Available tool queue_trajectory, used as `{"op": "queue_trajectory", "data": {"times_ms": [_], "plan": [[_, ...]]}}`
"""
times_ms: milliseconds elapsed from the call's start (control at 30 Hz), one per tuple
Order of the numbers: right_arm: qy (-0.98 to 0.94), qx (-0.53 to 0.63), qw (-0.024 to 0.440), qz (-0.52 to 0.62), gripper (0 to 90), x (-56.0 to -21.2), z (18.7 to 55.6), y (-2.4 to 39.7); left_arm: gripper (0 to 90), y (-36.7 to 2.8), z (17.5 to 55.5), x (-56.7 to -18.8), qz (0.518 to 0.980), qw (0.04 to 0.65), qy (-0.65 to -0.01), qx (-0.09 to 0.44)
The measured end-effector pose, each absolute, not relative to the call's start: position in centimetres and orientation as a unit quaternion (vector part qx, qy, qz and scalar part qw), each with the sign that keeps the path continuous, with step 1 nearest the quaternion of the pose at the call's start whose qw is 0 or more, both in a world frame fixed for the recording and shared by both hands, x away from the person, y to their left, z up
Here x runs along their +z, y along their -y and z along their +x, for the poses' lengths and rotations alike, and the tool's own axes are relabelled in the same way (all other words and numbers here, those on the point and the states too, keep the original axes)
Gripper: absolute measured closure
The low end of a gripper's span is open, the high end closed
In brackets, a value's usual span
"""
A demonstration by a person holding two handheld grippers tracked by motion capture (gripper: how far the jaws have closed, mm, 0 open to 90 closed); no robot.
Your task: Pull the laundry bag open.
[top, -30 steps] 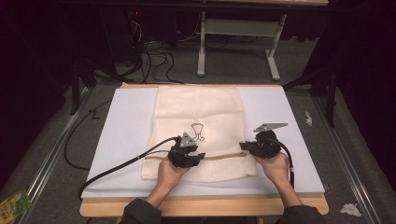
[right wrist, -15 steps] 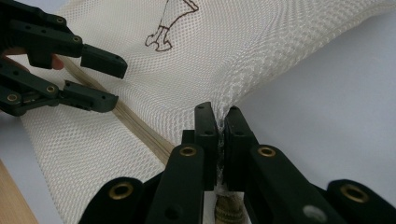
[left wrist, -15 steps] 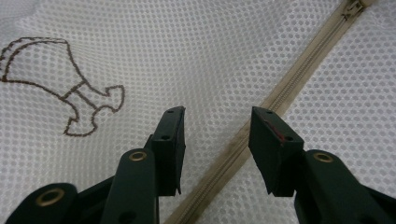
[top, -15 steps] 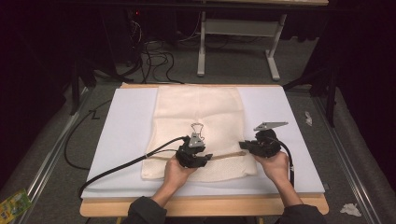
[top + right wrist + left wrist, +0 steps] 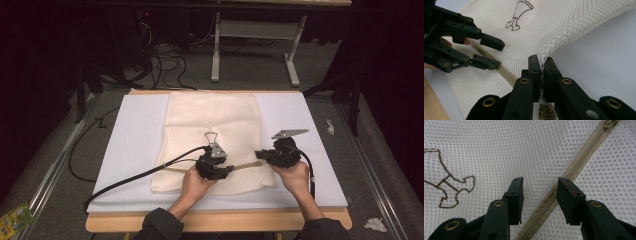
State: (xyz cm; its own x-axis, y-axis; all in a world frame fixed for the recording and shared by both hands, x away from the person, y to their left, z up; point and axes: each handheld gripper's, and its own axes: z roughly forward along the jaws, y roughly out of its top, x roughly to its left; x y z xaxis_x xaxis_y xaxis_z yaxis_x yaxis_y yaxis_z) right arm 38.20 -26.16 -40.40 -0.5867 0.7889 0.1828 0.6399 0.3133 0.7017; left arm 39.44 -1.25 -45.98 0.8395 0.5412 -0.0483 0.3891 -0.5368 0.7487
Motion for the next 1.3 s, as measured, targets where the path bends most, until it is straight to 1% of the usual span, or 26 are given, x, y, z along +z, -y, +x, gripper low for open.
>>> {"op": "queue_trajectory", "data": {"times_ms": [567,900,1033,1133,1300], "plan": [[-0.807,0.388,0.094,0.435,88.0,-39.9,38.3,25.1,58.6,2.5,39.8,-46.8,0.874,0.391,-0.272,0.092],[-0.806,0.39,0.095,0.435,88.1,-39.7,38.4,25.0,59.6,3.0,38.9,-45.9,0.869,0.417,-0.256,0.081],[-0.805,0.392,0.096,0.435,88.1,-39.7,38.4,25.1,61.6,3.0,38.6,-45.5,0.865,0.428,-0.25,0.076],[-0.807,0.393,0.096,0.43,88.1,-39.7,38.4,24.9,63.2,3.2,38.9,-45.7,0.866,0.426,-0.254,0.07],[-0.805,0.4,0.087,0.43,88.1,-39.7,38.4,24.7,65.9,4.0,39.1,-45.7,0.87,0.418,-0.252,0.075]]}}
